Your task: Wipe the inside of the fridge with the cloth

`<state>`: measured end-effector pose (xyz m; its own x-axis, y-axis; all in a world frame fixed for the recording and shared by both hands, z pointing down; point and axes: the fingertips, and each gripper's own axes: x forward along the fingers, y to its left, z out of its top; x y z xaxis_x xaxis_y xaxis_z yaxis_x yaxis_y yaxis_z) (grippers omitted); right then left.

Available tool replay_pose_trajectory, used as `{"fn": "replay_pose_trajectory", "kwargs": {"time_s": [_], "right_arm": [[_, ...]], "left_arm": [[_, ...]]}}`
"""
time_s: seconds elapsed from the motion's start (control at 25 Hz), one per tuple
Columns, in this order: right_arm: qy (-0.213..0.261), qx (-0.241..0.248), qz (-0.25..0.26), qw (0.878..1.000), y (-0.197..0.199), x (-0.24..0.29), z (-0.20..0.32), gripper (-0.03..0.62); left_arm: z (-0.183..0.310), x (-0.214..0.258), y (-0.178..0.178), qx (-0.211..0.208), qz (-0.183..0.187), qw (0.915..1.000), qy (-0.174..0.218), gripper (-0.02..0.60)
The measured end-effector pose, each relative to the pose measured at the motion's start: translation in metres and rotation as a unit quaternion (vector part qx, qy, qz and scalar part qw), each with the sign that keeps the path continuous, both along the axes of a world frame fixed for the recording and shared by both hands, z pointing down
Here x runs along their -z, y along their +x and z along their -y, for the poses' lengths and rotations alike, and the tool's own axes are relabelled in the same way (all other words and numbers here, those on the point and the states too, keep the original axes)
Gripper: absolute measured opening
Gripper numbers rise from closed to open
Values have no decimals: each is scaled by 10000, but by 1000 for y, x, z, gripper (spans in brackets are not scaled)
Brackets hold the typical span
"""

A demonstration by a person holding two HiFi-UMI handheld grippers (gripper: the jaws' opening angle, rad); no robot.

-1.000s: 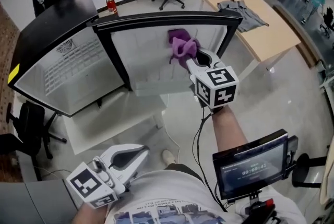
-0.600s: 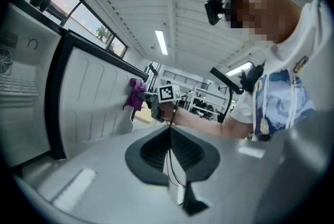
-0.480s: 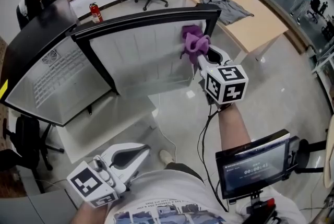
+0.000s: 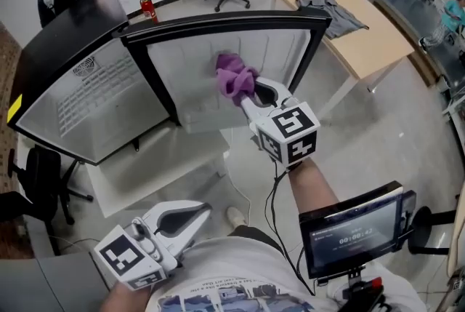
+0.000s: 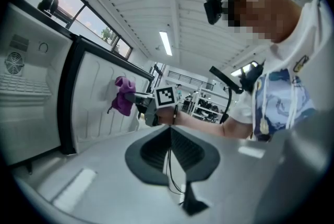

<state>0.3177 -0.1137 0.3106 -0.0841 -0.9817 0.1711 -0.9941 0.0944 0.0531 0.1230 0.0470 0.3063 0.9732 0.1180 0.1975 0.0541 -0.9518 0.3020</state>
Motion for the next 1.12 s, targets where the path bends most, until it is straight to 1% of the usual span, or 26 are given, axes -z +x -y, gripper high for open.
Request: {"fn": "replay_pose_trajectory", "kwargs": {"time_s": [0.12, 0.28, 0.4, 0.52, 0.64, 0.76, 0.92, 1.12], "right_arm": [[-80, 406, 64, 9991, -38, -10, 21, 74], [-191, 766, 53, 9969, -72, -31, 53, 74], [-229, 911, 47, 9956, -88, -45, 73, 74], [-281, 914, -31, 9954, -92, -56, 83, 74], [-277, 797, -32, 9964, -83, -61, 80, 74], [-270, 606, -64, 9978, -65, -61, 75, 74], [-285, 268, -117, 9992, -34, -61, 61, 74], [-278, -298, -154, 9991, 19, -60, 31, 74]], "left_arm": [[4, 2, -11, 193, 20, 9998, 2, 8], [14, 0, -31, 560, 71, 9984, 28, 8], [22, -3, -44, 830, 123, 9965, 29, 8], [27, -4, -51, 983, 147, 9950, 38, 8], [28, -5, -50, 1007, 146, 9948, 38, 8], [30, -8, -46, 927, 138, 9956, 4, 8], [27, -9, -32, 667, 114, 9977, -22, 8], [17, -9, -11, 314, 82, 9995, -14, 8]]}}
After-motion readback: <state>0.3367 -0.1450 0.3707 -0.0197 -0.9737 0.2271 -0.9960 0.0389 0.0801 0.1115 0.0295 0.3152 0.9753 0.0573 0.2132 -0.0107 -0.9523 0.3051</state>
